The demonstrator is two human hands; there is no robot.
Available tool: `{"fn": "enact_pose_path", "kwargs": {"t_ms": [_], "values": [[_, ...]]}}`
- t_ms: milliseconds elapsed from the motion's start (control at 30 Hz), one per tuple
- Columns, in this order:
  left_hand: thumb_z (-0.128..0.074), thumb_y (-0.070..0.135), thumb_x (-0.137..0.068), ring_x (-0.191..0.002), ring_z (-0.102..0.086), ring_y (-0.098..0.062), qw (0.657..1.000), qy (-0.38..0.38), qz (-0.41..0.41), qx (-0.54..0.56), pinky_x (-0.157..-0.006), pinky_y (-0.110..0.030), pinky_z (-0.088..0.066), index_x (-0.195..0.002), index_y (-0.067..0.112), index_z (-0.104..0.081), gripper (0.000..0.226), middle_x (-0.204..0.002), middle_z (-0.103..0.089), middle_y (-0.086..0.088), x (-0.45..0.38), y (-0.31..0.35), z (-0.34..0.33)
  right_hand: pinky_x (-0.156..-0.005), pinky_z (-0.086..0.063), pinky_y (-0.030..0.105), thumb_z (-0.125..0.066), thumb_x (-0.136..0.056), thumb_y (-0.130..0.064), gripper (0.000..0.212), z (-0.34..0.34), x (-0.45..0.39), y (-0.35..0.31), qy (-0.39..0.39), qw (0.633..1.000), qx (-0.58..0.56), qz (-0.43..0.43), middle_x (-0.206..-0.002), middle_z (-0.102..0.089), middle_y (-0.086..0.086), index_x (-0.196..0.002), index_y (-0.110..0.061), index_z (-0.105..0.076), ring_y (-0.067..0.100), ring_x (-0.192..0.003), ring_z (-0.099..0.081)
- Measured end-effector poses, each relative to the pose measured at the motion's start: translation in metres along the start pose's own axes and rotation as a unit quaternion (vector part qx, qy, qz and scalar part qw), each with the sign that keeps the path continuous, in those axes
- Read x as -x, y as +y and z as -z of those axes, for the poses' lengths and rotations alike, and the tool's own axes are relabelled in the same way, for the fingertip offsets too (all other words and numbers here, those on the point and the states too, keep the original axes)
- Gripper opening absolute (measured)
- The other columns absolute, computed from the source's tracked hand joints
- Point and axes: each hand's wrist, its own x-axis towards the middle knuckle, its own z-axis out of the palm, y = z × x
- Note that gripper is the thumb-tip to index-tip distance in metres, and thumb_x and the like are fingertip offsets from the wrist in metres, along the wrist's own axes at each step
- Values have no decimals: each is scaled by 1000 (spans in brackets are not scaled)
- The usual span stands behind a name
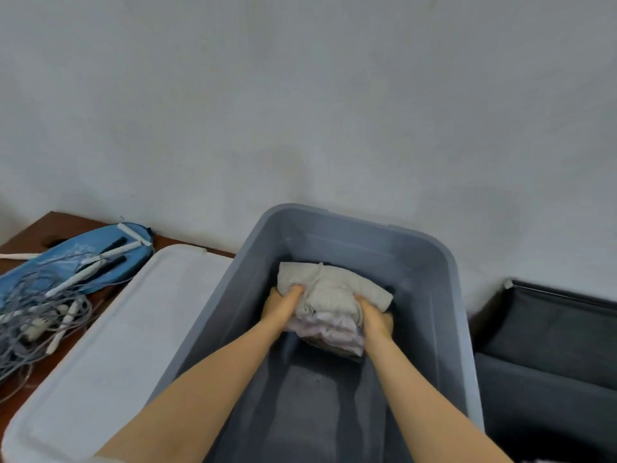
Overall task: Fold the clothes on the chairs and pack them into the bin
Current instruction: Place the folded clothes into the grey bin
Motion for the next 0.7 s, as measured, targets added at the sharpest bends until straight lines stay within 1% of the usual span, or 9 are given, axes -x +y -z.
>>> {"fn": "enact_pose_path", "kwargs": {"t_ms": [33, 167, 233, 300, 367, 433, 533, 633, 700], "values": [[-63, 44, -82, -119, -54, -28, 1000, 17, -12, -4, -97, -30, -41, -137, 11, -48, 66, -134, -55, -10, -6, -4, 0, -88, -51, 34, -81, -72, -33, 71, -5, -5, 4, 5, 1000, 7, 28, -120, -65, 10, -132, -9, -52, 28, -105, -63], [-54, 28, -94, -118, -54, -30, 993, 68, -44, -88, -85, -24, -35, -132, 11, -51, 42, -130, -57, -13, -23, -23, -4, -86, -47, 28, -75, -80, -28, 50, -25, -24, 19, -30, 987, 108, 112, -117, -65, 4, -124, -12, -59, 24, -109, -62], [-53, 27, -95, -113, -57, -30, 989, 100, -44, -101, -81, -23, -36, -127, 7, -55, 38, -124, -61, -15, -28, -34, -8, -80, -43, 26, -73, -82, -31, 39, -26, -36, 30, -26, 987, 127, 92, -106, -65, 1, -115, -14, -63, 21, -98, -63], [-55, 28, -94, -110, -59, -30, 986, 124, -49, -96, -80, -23, -37, -121, 6, -59, 35, -120, -63, -14, -28, -36, -12, -77, -44, 26, -73, -82, -34, 31, -19, -45, 39, -25, 993, 104, 55, -105, -67, 2, -107, -20, -63, 17, -84, -62], [-57, 30, -92, -108, -59, -32, 983, 146, -41, -100, -79, -24, -37, -117, 6, -61, 35, -118, -64, -15, -29, -36, -14, -78, -46, 27, -75, -79, -38, 40, -13, -49, 44, -24, 995, 93, 40, -110, -68, 5, -112, -18, -63, 19, -86, -63], [-58, 32, -91, -108, -59, -34, 983, 151, -25, -99, -78, -26, -38, -116, 6, -61, 36, -118, -64, -16, -29, -32, -14, -79, -44, 27, -75, -78, -41, 56, -8, -49, 44, -11, 994, 105, 35, -115, -66, 7, -124, -13, -60, 26, -99, -63], [-58, 37, -90, -115, -56, -35, 986, 134, -10, -96, -87, -32, -43, -125, 6, -55, 47, -126, -60, -17, -23, -25, -11, -82, -44, 30, -69, -84, -40, 61, -4, -40, 40, 13, 991, 130, 42, -129, -61, 14, -133, -7, -53, 33, -114, -59], [-58, 44, -89, -124, -49, -35, 985, 123, 0, -121, -101, -40, -41, -138, 6, -43, 64, -138, -51, -17, -3, -17, -7, -96, -46, 39, -63, -88, -37, 58, -2, -16, 24, 56, 994, 90, 21, -133, -57, 19, -134, -3, -51, 37, -119, -56], [-58, 44, -89, -131, -43, -36, 983, 129, -5, -128, -107, -44, -37, -144, 5, -33, 72, -145, -43, -18, 14, -12, -4, -97, -46, 43, -57, -90, -33, 52, -3, 3, 6, 87, 993, 82, 24, -131, -57, 23, -130, 0, -54, 40, -118, -56]]}}
